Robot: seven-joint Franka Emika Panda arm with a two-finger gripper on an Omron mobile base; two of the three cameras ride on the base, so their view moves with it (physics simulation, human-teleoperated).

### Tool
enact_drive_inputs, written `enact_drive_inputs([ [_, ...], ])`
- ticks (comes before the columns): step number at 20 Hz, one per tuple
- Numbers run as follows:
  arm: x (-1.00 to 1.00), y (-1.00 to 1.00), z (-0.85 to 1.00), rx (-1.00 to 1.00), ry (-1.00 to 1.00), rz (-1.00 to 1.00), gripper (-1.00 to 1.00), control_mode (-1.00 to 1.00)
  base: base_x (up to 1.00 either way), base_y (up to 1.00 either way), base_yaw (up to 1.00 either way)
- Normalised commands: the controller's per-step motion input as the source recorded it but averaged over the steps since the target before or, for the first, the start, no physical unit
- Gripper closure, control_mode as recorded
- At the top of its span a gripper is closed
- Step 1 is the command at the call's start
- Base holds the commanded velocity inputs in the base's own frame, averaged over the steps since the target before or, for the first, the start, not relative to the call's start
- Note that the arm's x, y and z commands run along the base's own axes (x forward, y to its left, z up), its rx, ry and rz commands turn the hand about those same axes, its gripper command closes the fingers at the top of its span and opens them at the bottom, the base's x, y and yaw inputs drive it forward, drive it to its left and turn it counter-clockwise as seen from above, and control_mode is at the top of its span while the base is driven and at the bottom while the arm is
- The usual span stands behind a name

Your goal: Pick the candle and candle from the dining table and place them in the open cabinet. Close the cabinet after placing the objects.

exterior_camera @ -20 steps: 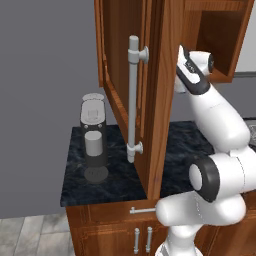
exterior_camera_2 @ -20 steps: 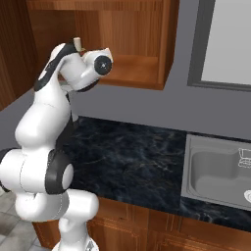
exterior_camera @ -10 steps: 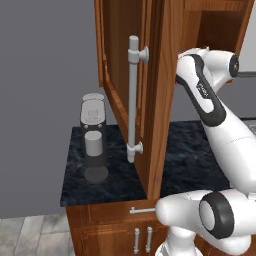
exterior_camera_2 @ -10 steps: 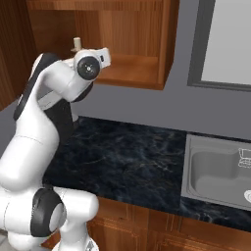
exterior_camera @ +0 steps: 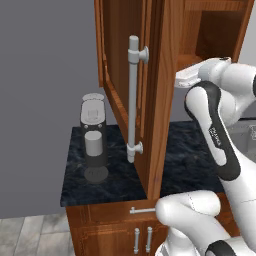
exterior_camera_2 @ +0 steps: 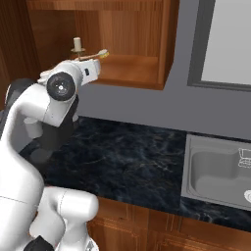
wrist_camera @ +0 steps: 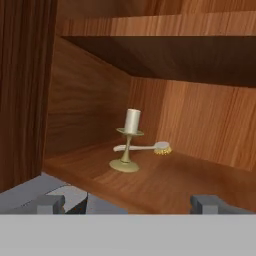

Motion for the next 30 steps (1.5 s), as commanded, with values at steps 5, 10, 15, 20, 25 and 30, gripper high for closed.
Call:
enact_drive_inputs([
  [5, -1.00, -0.01, 0.00, 0.00, 0.00, -0.05, -1.00, -1.00, 0.00, 0.00, 0.00],
  [10, -1.00, -0.08, 0.00, -0.02, 0.03, -0.04, -1.00, -1.00, 0.00, 0.00, 0.00],
  [15, -0.68, -0.10, -0.22, -0.14, 0.17, -0.03, -1.00, -1.00, 0.00, 0.00, 0.00],
  [20, -0.21, 0.00, -0.69, -0.23, 0.35, 0.00, -1.00, -1.00, 0.00, 0.00, 0.00],
  [25, 0.00, 0.00, -0.75, -0.26, 0.38, 0.00, -1.00, -1.00, 0.00, 0.00, 0.00],
  [30, -0.09, 0.00, -0.40, -0.08, 0.04, 0.00, -1.00, -1.00, 0.00, 0.00, 0.00],
])
